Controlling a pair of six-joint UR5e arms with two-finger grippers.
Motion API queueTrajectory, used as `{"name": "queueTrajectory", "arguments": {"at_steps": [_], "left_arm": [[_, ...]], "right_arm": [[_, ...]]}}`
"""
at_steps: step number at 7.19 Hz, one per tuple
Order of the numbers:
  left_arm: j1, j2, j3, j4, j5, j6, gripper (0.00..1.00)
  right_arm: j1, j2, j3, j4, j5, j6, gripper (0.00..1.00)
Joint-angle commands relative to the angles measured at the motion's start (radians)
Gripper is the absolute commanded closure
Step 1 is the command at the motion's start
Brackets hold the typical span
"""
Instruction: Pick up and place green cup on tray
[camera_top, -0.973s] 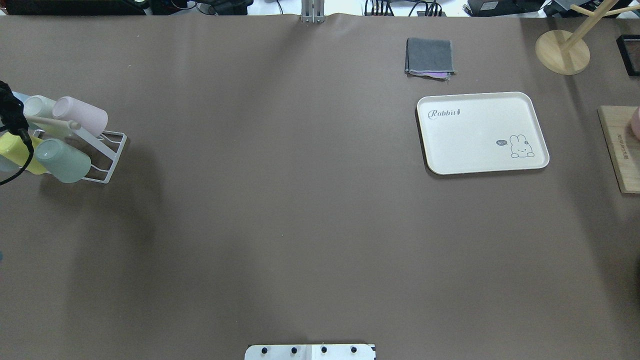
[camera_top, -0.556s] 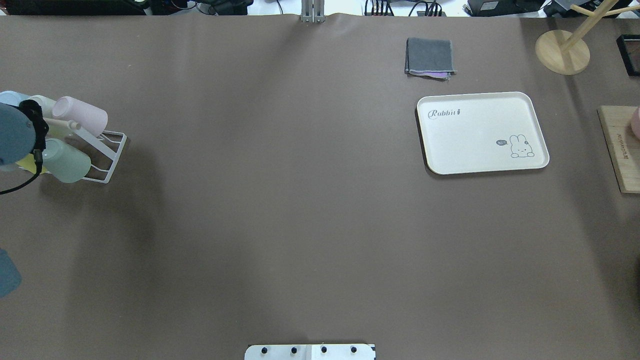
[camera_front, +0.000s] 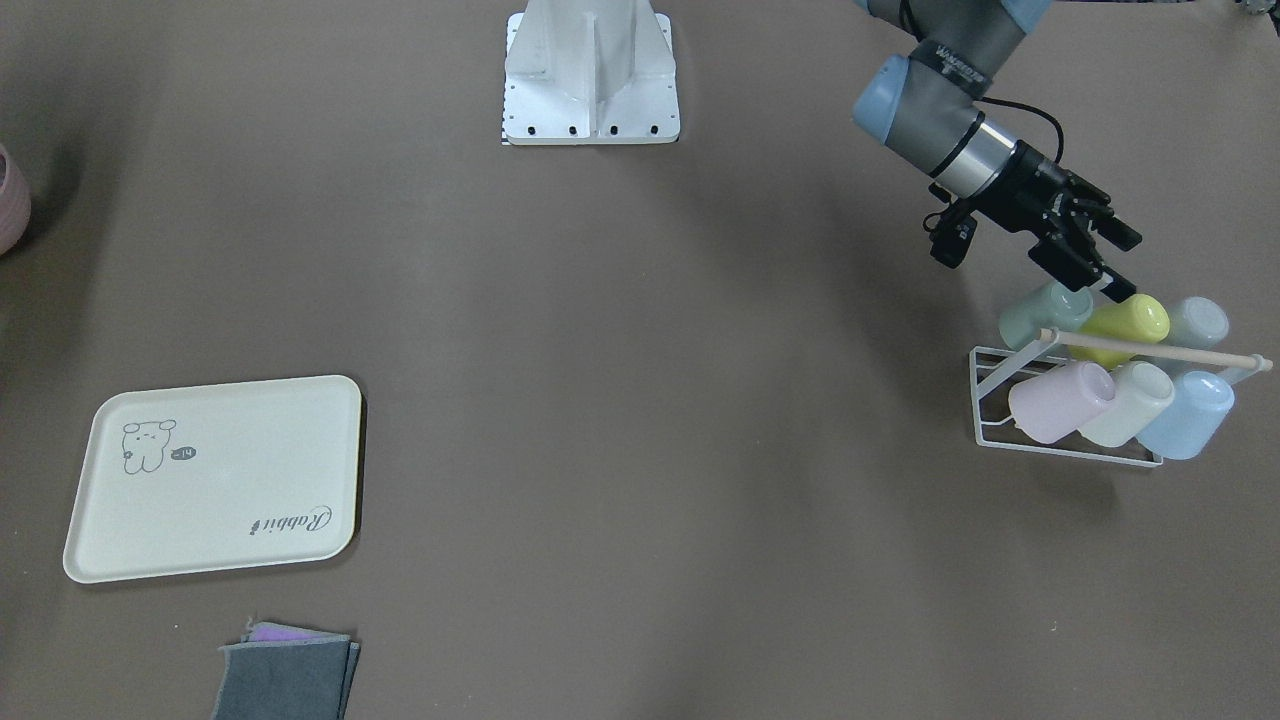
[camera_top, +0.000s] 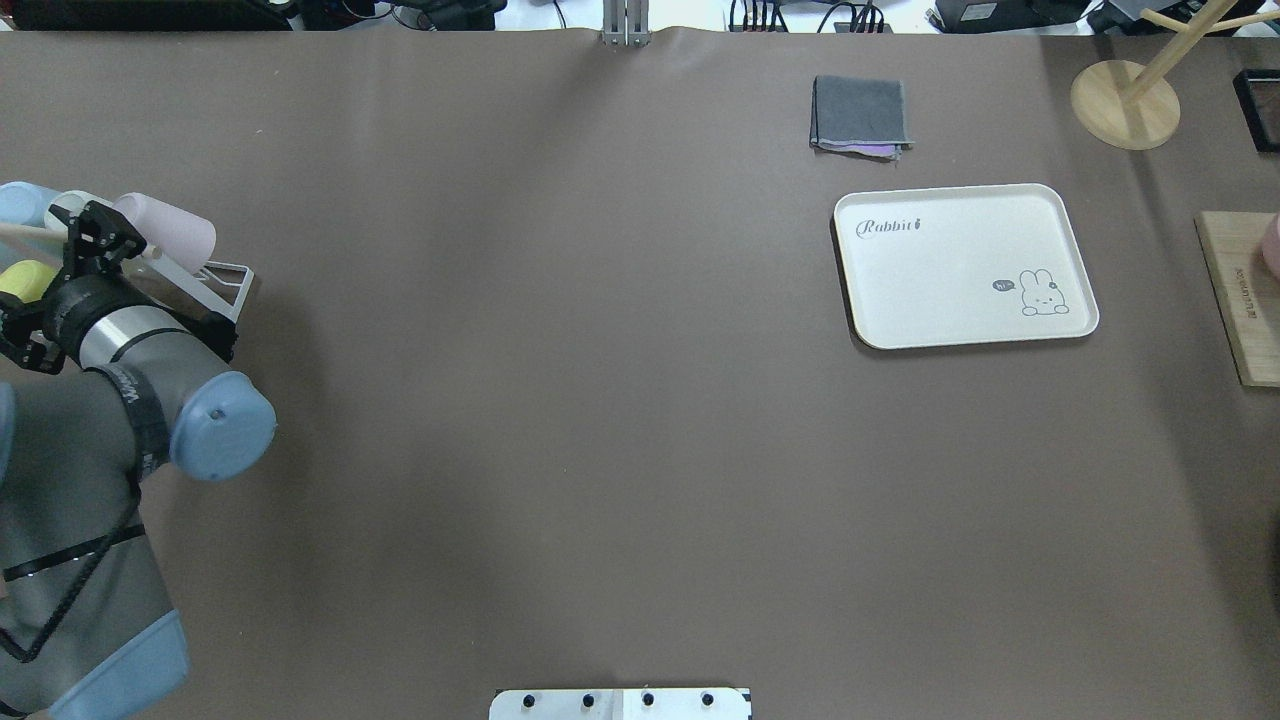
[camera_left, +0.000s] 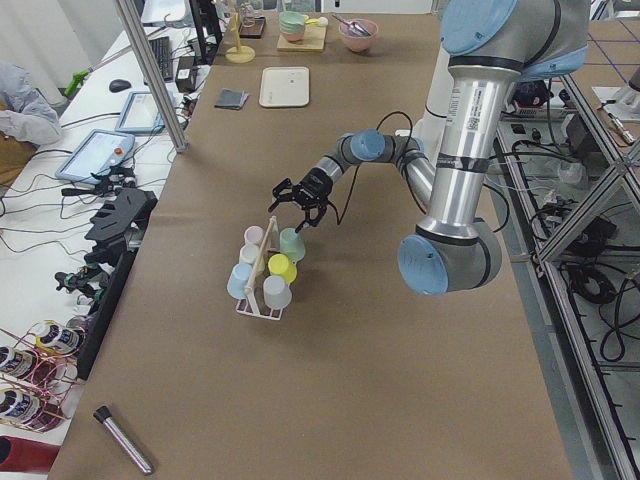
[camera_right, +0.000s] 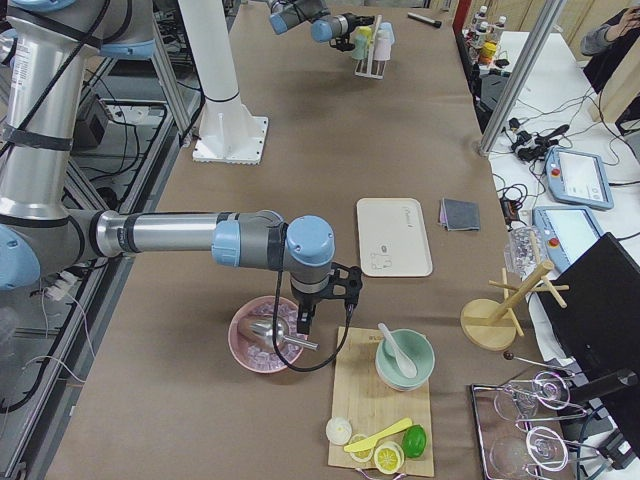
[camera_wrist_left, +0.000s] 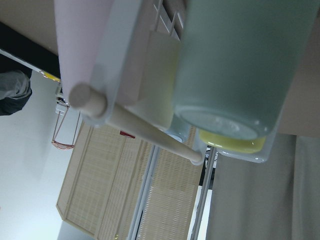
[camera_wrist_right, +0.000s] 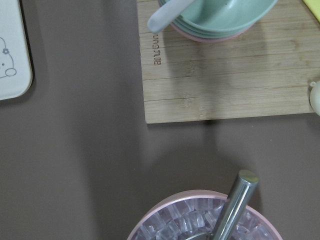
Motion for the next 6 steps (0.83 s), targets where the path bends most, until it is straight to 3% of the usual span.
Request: {"name": "queueTrajectory", "arguments": {"at_steps": [1, 4, 6], "left_arm": [[0.096, -0.002, 0.060, 0.008, 0.061, 0.023, 0.01], [0.176, 0.042, 0.045, 0.012, 0.114, 0.079, 0.02], [0.177, 0.043, 0.092, 0.010, 0.165, 0.093, 0.03]], "right_arm": [[0.000, 0.004, 0.022, 0.002, 0.012, 0.034, 0.00], [-0.159, 0.222, 0.012, -0.001, 0.010, 0.287, 0.00], [-0.249, 0.411, -0.135, 0.010, 0.007, 0.281, 0.00]]}}
